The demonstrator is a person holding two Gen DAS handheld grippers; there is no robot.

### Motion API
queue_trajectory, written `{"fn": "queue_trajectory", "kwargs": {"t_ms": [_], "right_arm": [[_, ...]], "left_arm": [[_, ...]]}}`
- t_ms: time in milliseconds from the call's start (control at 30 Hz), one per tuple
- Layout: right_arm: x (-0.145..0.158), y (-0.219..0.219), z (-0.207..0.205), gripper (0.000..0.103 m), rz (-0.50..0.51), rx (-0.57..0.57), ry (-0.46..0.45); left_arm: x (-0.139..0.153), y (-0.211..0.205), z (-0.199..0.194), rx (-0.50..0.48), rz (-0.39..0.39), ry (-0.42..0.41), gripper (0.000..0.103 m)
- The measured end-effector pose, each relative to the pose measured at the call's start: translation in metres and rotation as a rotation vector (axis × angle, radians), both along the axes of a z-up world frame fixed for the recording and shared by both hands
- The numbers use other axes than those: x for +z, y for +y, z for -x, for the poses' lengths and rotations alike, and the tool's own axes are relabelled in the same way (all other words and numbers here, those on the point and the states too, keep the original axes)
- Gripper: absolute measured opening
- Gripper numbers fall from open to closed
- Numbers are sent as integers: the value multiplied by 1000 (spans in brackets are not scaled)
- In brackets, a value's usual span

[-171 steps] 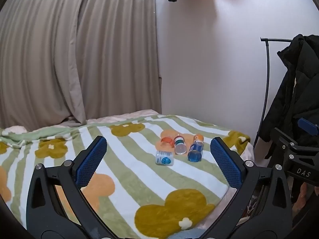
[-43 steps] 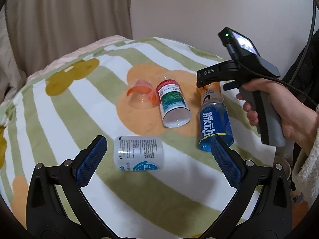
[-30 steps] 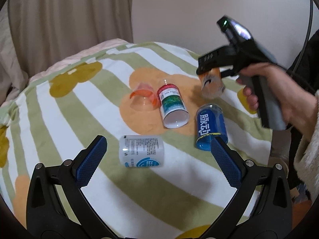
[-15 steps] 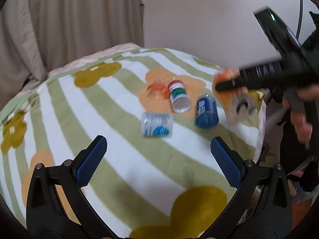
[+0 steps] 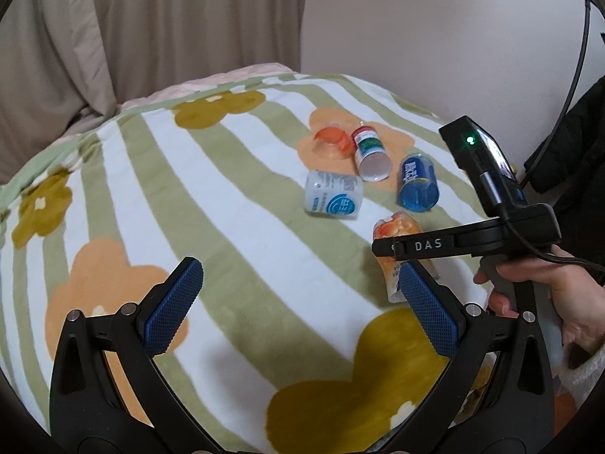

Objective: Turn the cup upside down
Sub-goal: 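Lift and turn the orange bottle with the right gripper, set it down, open, then move the left gripper to the orange bottle and close around it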

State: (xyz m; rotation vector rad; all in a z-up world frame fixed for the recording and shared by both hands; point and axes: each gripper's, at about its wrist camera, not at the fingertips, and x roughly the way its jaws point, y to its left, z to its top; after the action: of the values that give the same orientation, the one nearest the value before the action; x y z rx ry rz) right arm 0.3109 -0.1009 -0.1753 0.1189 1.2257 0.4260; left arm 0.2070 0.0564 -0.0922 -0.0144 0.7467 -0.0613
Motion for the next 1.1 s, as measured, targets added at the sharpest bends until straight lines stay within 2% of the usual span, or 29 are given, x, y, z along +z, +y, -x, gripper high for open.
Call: {"fn": "queue_trajectory", "kwargs": {"t_ms": [333,533,567,600,633,667,700,833,967,1033,1100], "right_arm": [[-25,16,-11,57,72,40,25],[-28,14,-13,59,56,24,27],[-28,13,-13,71,50,14,34],[-29,12,-13,88,49,7,43],[-29,12,-12,97,40,3,46],[-28,11,-12,103,28,-1,45],[-26,9,-11,103,19,-9,36],[-8,-1,-5,103,-3,-5,3],[29,-32,9,103,-26,-4,-57],[55,-51,22,103,-22,19,-117],[86,-74,39,103,14,15,-224]], "left_arm": [[-25,7,-15,4,20,56,103],[-32,9,-20,10,57,100,103],[-31,9,-20,15,56,100,103],[-31,9,-19,17,51,99,103],[-30,8,-18,19,45,98,103],[-28,8,-17,20,35,96,103],[-26,7,-16,19,25,95,103],[-14,1,-11,20,-2,91,103],[7,-8,-8,20,-37,81,103],[17,-16,-7,13,-45,71,103],[25,-27,-11,9,-49,74,103]]}}
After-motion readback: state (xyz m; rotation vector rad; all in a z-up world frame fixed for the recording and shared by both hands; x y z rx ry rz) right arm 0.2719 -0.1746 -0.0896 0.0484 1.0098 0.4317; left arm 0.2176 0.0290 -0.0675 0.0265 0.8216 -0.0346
